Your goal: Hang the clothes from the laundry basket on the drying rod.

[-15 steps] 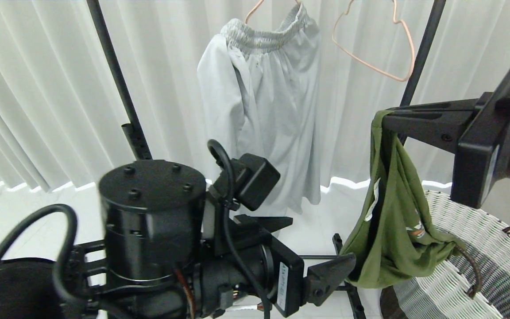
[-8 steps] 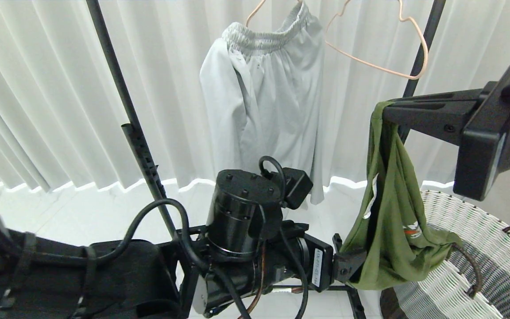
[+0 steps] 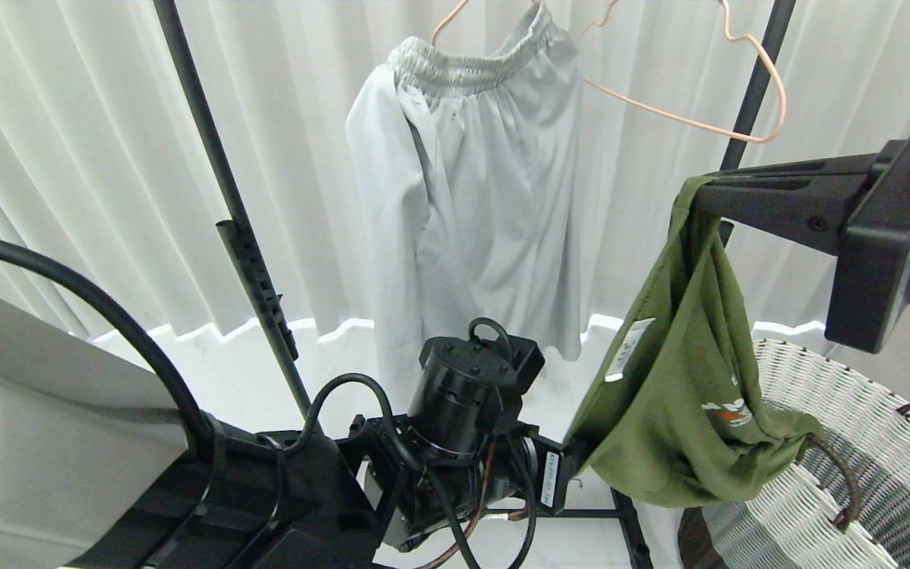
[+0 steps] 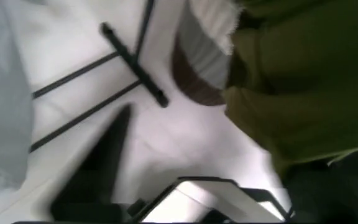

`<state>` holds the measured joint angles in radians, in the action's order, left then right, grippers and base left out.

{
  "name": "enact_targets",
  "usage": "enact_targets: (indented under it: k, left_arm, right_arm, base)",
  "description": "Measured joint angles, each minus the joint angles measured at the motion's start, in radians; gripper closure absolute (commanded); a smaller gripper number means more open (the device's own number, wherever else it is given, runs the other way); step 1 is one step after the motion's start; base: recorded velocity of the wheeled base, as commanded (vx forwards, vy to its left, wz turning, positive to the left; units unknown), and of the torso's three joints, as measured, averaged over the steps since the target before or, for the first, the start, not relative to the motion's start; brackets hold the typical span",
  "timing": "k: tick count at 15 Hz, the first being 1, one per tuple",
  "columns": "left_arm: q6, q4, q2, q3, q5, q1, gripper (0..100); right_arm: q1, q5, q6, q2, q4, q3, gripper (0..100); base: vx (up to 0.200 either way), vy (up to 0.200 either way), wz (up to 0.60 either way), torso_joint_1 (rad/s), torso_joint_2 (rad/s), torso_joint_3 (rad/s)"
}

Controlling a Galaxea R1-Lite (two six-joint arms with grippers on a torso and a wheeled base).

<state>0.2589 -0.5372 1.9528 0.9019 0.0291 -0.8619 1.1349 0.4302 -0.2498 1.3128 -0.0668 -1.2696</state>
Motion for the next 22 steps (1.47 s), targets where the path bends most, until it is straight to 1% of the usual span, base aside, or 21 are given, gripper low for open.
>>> enact_targets:
  k: [1, 3, 4, 6, 7, 9, 11, 12, 14, 15, 16, 18, 19, 20, 22]
  left_arm:
    - [-0.021, 0.0, 0.001, -0.013, -0.041, -0.002, 100]
    - [-0.08, -0.014, -0.005, -0.049, -0.2, -0.007, 100]
    - [-0.093, -0.033, -0.022, -0.066, -0.241, -0.003, 100]
    - [-0.104, -0.023, -0.078, -0.081, -0.261, 0.021, 100]
    - [-0.108, 0.017, -0.13, -0.078, -0.264, 0.037, 100]
    - [-0.113, 0.139, -0.252, -0.046, -0.266, 0.063, 100]
    - [-0.116, 0.31, -0.384, 0.036, -0.267, 0.087, 100]
    - [-0.117, 0.4, -0.437, 0.107, -0.267, 0.094, 100]
    - [-0.129, 0.579, -0.52, 0.29, -0.268, 0.106, 100]
    - [-0.155, 0.645, -0.544, 0.373, -0.269, 0.108, 100]
    - [-0.214, 0.709, -0.564, 0.457, -0.27, 0.112, 100]
    - [-0.388, 0.748, -0.586, 0.546, -0.272, 0.112, 100]
    - [-0.454, 0.753, -0.594, 0.569, -0.272, 0.109, 100]
    - [-0.481, 0.756, -0.6, 0.588, -0.272, 0.099, 100]
    - [-0.495, 0.756, -0.609, 0.62, -0.268, 0.061, 100]
  right_arm:
    - [-0.008, 0.0, 0.0, -0.002, -0.001, 0.002, 100]
    - [-0.046, 0.0, 0.0, -0.005, -0.004, 0.014, 100]
    - [-0.077, -0.002, 0.0, -0.005, -0.003, 0.022, 100]
    - [-0.123, -0.003, 0.0, -0.005, 0.008, 0.028, 100]
    - [-0.137, 0.0, 0.0, -0.005, 0.011, 0.026, 100]
    - [-0.145, 0.001, 0.0, -0.006, 0.02, 0.02, 100]
    - [-0.146, 0.002, -0.009, -0.007, 0.073, 0.013, 100]
    - [-0.146, 0.003, -0.017, -0.007, 0.094, 0.0, 100]
    - [-0.146, 0.004, -0.031, -0.011, 0.095, -0.022, 100]
    - [-0.146, 0.004, -0.043, -0.018, 0.094, -0.029, 100]
    - [-0.146, 0.005, -0.055, -0.027, 0.093, -0.034, 100]
    - [-0.146, 0.005, -0.067, -0.05, 0.088, -0.036, 100]
    - [-0.146, 0.004, -0.072, -0.061, 0.088, -0.038, 100]
    - [-0.146, 0.003, -0.074, -0.07, 0.088, -0.04, 100]
    - [-0.141, 0.001, -0.076, -0.079, 0.087, -0.058, 100]
  base:
    - [0.0, 0.0, 0.0, 0.0, 0.0, 0.0]
    - [0.0, 0.0, 0.0, 0.0, 0.0, 0.0]
    - [0.0, 0.0, 0.0, 0.0, 0.0, 0.0]
    - [0.0, 0.0, 0.0, 0.0, 0.0, 0.0]
    - [0.0, 0.0, 0.0, 0.0, 0.0, 0.0]
    - [0.0, 0.0, 0.0, 0.0, 0.0, 0.0]
    - [0.0, 0.0, 0.0, 0.0, 0.0, 0.0]
    - [0.0, 0.0, 0.0, 0.0, 0.0, 0.0]
    - [0.0, 0.0, 0.0, 0.0, 0.0, 0.0]
    - [0.0, 0.0, 0.0, 0.0, 0.0, 0.0]
    - [0.0, 0.0, 0.0, 0.0, 0.0, 0.0]
    - [0.0, 0.0, 0.0, 0.0, 0.0, 0.0]
    - [0.0, 0.0, 0.0, 0.0, 0.0, 0.0]
    - [0.0, 0.0, 0.0, 0.0, 0.0, 0.0]
    - [0.0, 0.0, 0.0, 0.0, 0.0, 0.0]
